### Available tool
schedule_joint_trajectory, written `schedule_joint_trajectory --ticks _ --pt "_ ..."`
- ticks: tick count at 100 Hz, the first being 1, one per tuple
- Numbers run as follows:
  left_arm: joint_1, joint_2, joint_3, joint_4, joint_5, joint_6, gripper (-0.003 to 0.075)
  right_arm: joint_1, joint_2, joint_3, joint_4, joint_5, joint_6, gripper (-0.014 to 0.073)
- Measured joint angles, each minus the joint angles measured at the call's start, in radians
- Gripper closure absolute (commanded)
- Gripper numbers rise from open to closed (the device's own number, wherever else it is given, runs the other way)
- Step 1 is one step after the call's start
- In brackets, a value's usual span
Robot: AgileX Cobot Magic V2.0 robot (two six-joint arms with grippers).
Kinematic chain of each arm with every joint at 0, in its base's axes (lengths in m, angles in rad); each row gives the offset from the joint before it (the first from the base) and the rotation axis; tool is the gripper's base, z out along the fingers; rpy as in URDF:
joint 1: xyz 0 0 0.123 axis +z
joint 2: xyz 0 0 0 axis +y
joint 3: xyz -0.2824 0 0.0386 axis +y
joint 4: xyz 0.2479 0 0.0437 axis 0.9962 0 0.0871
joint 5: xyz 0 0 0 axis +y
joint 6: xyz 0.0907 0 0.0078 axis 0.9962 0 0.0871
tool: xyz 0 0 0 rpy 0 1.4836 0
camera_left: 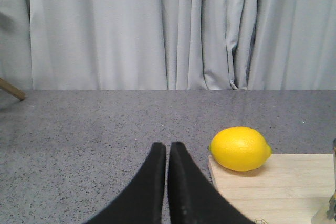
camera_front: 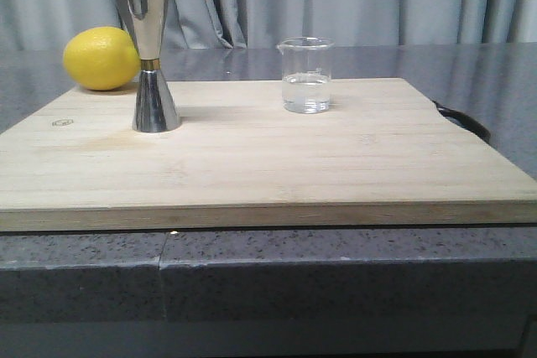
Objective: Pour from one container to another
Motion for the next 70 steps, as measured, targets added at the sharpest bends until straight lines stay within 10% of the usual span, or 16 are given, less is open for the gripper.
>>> schedule_joint_trajectory --ticks 33,53,70 --pt "0.0 0.0 0.0 0.0 0.0 0.0 0.0729 0.0 0.0 0.0 0.002 0.0 0.0 0.0561" --pt "0.0 0.01 0.0 0.0 0.0 0.0 0.0323 0.0 0.0 0.0 0.002 -0.006 0.004 0.0067" --pt "0.0 0.01 0.0 -0.002 -0.01 0.0 0.012 0.0 0.0 0.0 0.002 -0.008 0.004 -0.002"
